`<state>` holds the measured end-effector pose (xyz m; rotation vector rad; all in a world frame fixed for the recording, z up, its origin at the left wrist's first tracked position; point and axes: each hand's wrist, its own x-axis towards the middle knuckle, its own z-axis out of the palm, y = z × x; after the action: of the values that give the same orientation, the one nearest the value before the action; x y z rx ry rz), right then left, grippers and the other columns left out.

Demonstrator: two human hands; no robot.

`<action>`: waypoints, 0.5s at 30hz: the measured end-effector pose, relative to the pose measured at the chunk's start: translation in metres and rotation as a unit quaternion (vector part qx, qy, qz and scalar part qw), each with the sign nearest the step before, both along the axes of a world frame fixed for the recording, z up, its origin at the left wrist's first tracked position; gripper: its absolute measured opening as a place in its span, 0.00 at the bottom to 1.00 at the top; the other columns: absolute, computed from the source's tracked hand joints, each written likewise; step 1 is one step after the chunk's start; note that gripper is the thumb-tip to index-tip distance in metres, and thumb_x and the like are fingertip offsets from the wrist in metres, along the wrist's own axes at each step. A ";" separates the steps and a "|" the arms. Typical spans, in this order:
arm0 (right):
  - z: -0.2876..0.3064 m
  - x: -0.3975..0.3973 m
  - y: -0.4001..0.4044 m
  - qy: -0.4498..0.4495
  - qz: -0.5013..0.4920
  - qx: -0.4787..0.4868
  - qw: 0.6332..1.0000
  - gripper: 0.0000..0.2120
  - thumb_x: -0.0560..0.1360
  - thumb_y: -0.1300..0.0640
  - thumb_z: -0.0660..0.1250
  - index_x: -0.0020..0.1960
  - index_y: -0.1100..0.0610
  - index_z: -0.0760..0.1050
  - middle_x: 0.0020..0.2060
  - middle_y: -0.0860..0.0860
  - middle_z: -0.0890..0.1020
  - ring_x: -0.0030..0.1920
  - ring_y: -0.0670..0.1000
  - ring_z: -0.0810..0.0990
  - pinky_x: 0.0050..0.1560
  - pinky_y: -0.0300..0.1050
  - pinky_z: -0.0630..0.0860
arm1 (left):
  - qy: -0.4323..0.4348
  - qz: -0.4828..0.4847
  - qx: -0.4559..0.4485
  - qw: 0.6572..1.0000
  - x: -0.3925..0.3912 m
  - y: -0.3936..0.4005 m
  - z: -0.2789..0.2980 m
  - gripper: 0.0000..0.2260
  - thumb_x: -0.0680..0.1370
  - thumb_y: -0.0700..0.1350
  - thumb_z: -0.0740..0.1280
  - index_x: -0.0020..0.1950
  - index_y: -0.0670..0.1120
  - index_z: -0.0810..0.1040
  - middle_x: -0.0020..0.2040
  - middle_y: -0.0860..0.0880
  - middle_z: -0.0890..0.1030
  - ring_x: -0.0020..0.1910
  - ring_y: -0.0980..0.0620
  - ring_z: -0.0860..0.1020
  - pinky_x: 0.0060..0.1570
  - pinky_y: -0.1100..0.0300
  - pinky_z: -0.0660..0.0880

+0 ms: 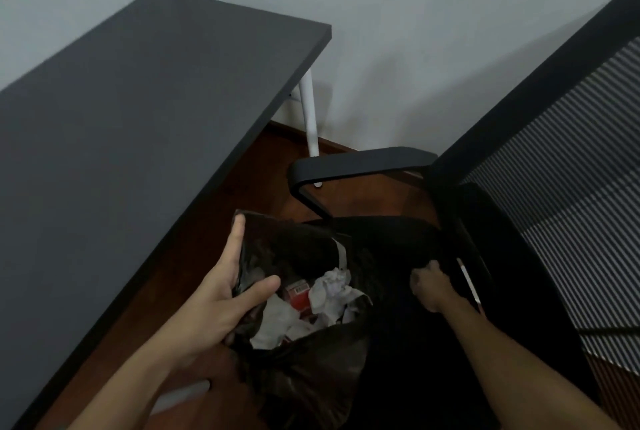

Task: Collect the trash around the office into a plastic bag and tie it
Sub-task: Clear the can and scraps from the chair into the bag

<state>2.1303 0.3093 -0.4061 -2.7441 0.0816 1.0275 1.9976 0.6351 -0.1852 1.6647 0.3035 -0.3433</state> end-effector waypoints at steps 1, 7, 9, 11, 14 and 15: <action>-0.001 -0.012 0.003 0.015 -0.039 0.055 0.998 0.10 0.77 0.57 0.60 0.53 0.54 0.79 0.62 0.62 0.74 0.58 0.61 0.76 0.57 0.50 0.73 | 0.003 -0.004 -0.001 1.000 -0.001 -0.001 0.001 0.46 0.71 0.47 0.69 0.76 0.61 0.38 0.66 0.77 0.48 0.60 0.84 0.59 0.54 0.82 0.64; 0.111 -0.071 0.062 -0.106 -0.222 0.443 0.862 0.08 0.77 0.55 0.65 0.52 0.42 0.78 0.48 0.50 0.82 0.47 0.50 0.83 0.49 0.55 0.82 | 0.036 -0.029 0.004 0.999 -0.007 -0.016 0.026 0.44 0.75 0.45 0.67 0.76 0.57 0.35 0.62 0.77 0.50 0.56 0.87 0.60 0.54 0.82 0.64; 0.158 -0.085 0.080 -0.010 -0.115 0.507 0.854 0.14 0.76 0.51 0.67 0.61 0.41 0.75 0.56 0.44 0.78 0.56 0.49 0.80 0.53 0.50 0.81 | 0.043 -0.031 0.007 0.999 -0.014 -0.024 0.040 0.44 0.76 0.44 0.67 0.75 0.57 0.34 0.62 0.75 0.53 0.54 0.87 0.62 0.53 0.81 0.66; 0.187 -0.090 0.089 0.052 0.003 0.473 0.879 0.25 0.74 0.44 0.67 0.70 0.38 0.66 0.64 0.42 0.70 0.65 0.45 0.72 0.63 0.48 0.75 | 0.050 -0.024 0.006 0.998 -0.020 -0.030 0.050 0.44 0.77 0.43 0.67 0.75 0.56 0.34 0.64 0.72 0.56 0.52 0.85 0.65 0.52 0.80 0.67; 0.229 -0.080 0.074 -0.036 0.016 0.430 0.902 0.27 0.74 0.43 0.66 0.72 0.40 0.64 0.68 0.47 0.68 0.63 0.46 0.75 0.62 0.45 0.75 | 0.045 -0.008 -0.001 0.999 -0.031 -0.037 0.076 0.44 0.77 0.42 0.67 0.76 0.55 0.33 0.63 0.73 0.56 0.55 0.80 0.67 0.52 0.78 0.68; 0.247 -0.075 0.064 -0.075 0.005 0.413 0.908 0.25 0.75 0.45 0.66 0.71 0.43 0.66 0.65 0.47 0.71 0.59 0.46 0.77 0.58 0.41 0.76 | 0.042 -0.001 0.001 0.999 -0.037 -0.039 0.086 0.44 0.77 0.43 0.67 0.76 0.55 0.34 0.63 0.73 0.56 0.57 0.78 0.66 0.53 0.78 0.68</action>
<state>2.0555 0.3730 -0.1593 -2.0190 -0.3202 0.6312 1.9608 0.5961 -0.0989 1.6556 0.3639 -0.4147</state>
